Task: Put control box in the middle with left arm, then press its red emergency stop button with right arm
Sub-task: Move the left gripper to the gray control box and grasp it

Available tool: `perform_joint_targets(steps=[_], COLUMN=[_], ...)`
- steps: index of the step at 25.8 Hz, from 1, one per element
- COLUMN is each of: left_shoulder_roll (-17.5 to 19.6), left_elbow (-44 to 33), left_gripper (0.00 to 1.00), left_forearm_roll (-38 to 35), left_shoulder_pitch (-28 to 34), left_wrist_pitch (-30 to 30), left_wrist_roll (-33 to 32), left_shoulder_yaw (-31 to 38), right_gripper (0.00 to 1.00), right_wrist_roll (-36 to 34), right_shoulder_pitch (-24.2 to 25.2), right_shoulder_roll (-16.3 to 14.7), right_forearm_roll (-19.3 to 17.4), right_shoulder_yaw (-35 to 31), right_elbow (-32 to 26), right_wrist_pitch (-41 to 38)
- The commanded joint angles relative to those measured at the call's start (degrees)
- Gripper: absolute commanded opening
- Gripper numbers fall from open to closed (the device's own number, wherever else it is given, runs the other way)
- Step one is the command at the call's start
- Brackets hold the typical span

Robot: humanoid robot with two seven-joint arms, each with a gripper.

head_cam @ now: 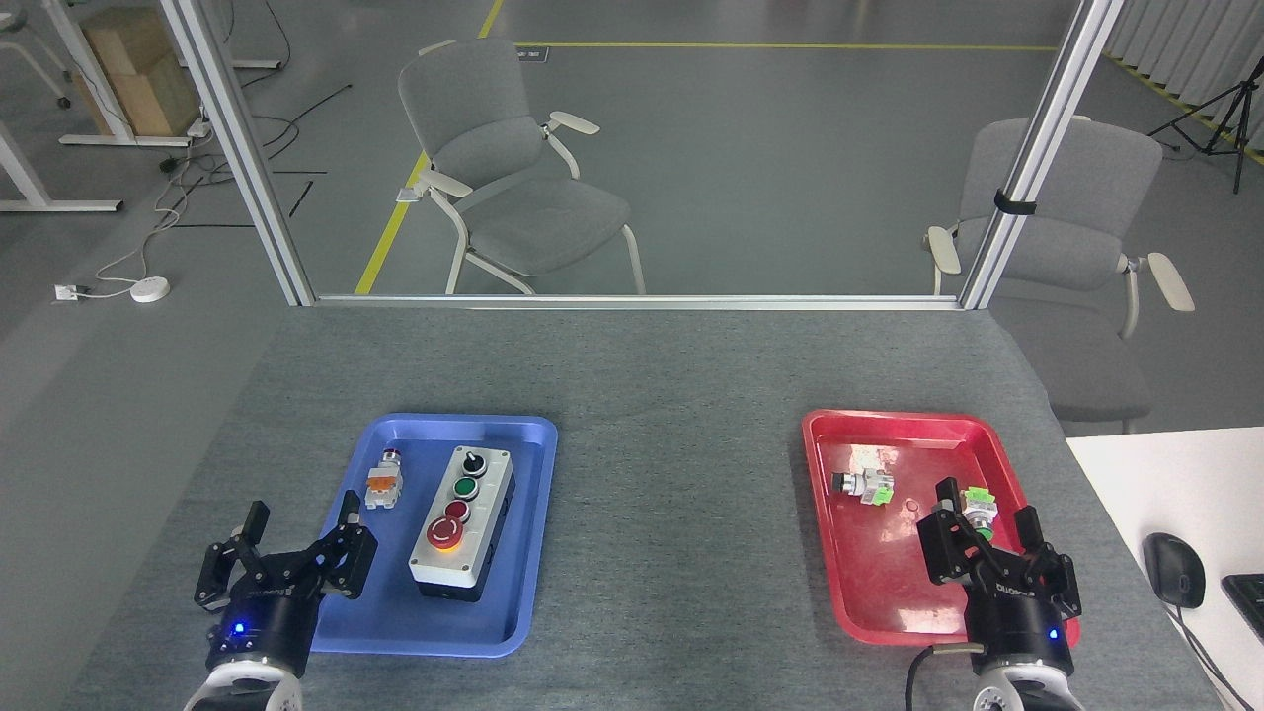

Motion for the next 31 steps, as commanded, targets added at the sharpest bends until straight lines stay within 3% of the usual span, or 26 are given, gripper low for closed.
perform_joint_targets(steps=[1,12,15,19,25,31], left_shoulder_roll=[0.0,-0.7,-0.9,-1.2,-2.1,-4.1], left_elbow=[0.2,-1.7,-4.0,-5.2,-1.1,7.1], left_gripper=[0.99,0.99,0.99,0.99,0.99,0.99], left_forearm_roll=[0.1,0.6,0.4,-0.3,-0.4,-0.6], left_shoulder_pitch=[0.0,0.8,4.5,8.4,7.6,2.1], left_wrist_pitch=[0.1,-1.5,-3.6,-6.0,-5.4,-5.3], left_wrist_roll=[0.0,0.0,0.1,0.1,-0.4,-1.1], left_shoulder_yaw=[0.2,-0.1,-0.6,-6.3,-10.9,-12.0], right_gripper=[0.98,0.98,0.99,0.99,0.98,0.99], right_wrist_roll=[-0.3,-0.3,-0.3,-0.3,-0.3,-0.3], right_shoulder_pitch=[0.1,0.1,0.1,0.1,0.1,0.1], right_shoulder_roll=[-0.1,-0.2,-0.2,-0.3,-0.2,-0.3], right_forearm_roll=[0.0,0.1,0.1,0.1,0.1,0.1], right_shoulder_yaw=[0.0,0.0,0.0,0.0,0.0,0.0], right_elbow=[0.0,0.0,0.0,0.0,0.0,0.0], right_wrist_pitch=[0.0,-0.1,0.0,-0.1,-0.2,-0.1])
